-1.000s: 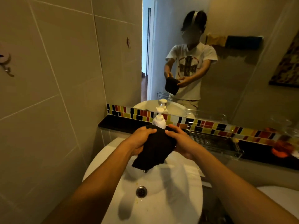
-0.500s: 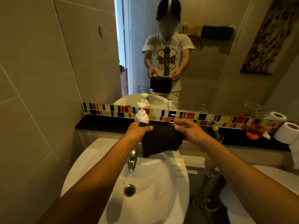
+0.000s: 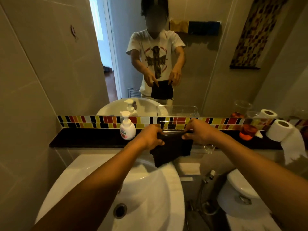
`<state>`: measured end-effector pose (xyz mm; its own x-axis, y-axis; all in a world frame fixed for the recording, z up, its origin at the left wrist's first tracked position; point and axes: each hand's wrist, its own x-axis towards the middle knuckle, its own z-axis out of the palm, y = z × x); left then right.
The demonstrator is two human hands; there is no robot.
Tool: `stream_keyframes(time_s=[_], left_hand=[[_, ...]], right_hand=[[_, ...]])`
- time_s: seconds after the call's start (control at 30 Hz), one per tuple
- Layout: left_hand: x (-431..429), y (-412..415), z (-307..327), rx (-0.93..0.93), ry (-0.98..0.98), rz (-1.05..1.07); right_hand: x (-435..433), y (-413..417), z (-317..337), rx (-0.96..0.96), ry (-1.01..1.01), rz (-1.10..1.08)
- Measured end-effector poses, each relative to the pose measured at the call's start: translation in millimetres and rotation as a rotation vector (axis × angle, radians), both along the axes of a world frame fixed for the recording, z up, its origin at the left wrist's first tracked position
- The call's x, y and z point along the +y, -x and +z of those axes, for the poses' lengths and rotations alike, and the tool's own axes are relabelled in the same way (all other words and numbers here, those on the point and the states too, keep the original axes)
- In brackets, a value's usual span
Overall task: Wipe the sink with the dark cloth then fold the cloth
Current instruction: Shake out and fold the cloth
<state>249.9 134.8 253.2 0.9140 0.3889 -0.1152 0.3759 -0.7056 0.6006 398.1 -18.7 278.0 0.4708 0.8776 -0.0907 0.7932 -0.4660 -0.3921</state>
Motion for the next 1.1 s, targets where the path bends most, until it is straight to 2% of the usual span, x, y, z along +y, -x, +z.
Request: stream_keyframes(time_s=[0.17, 0.27, 0.4, 0.5, 0.7, 0.77, 0.83, 0.9, 1.1], left_hand=[[33, -33, 31, -0.071, -0.085, -0.053], [52, -57, 41, -0.080, -0.067, -0.125], [70, -85, 36, -0.092, -0.029, -0.091], [72, -102, 26, -0.063, -0.023, -0.031], [76, -132, -4, -0.168, -0.140, 0.163], [74, -131, -21, -0.103, -0.179, 0.142], [69, -125, -39, 0.048, -0.227, 0.042], [64, -118, -59, 0.115, -0.295, -0.011], [55, -112, -82, 0.008, -0.368, 0.046]], right_hand=[[2, -51, 27, 0.127, 0.016, 0.008], [10, -78, 40, 0.173, 0.101, 0.066], [26, -114, 41, 0.209, 0.121, 0.084], [40, -137, 26, 0.121, 0.086, 0.053], [56, -164, -1, -0.045, -0.100, 0.026], [53, -165, -25, -0.012, -0.025, 0.078], [48, -164, -61, 0.075, 0.160, 0.146], [41, -160, -93, 0.145, 0.288, 0.162], [46, -153, -114, 0.255, 0.215, 0.102]])
